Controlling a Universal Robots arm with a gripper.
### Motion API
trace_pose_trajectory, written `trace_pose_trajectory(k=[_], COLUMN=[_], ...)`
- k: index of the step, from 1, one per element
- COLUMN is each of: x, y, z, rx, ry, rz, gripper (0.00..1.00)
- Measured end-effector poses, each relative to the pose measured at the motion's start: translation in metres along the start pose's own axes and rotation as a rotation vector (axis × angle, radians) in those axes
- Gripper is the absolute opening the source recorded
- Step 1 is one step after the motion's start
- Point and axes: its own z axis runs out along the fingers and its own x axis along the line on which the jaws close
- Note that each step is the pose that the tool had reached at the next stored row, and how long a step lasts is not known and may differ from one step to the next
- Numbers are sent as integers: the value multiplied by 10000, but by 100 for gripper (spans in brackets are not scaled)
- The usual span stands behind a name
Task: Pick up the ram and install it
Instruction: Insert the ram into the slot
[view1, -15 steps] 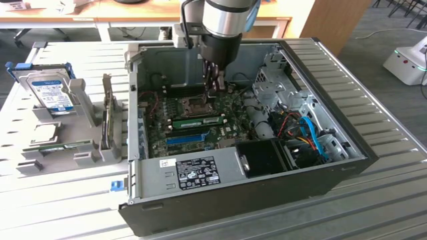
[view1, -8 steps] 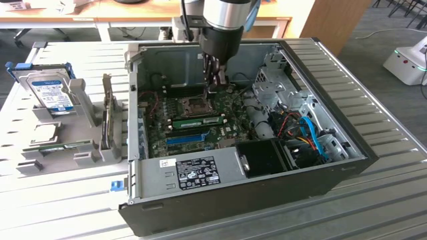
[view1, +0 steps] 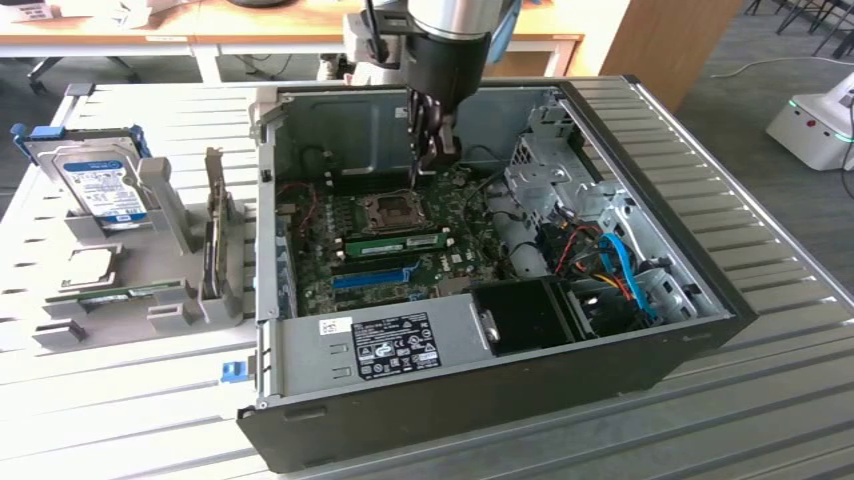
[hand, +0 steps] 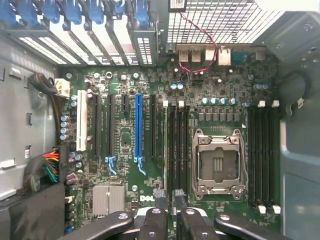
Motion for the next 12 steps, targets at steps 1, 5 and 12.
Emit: trace_pose_trajectory(k=[1, 5, 12], x=[0, 1, 2], y=[1, 4, 10], z=[-16, -86, -195], rx=[0, 0, 0], ry=[0, 1, 0], rz=[0, 0, 0], gripper=[19, 19, 19])
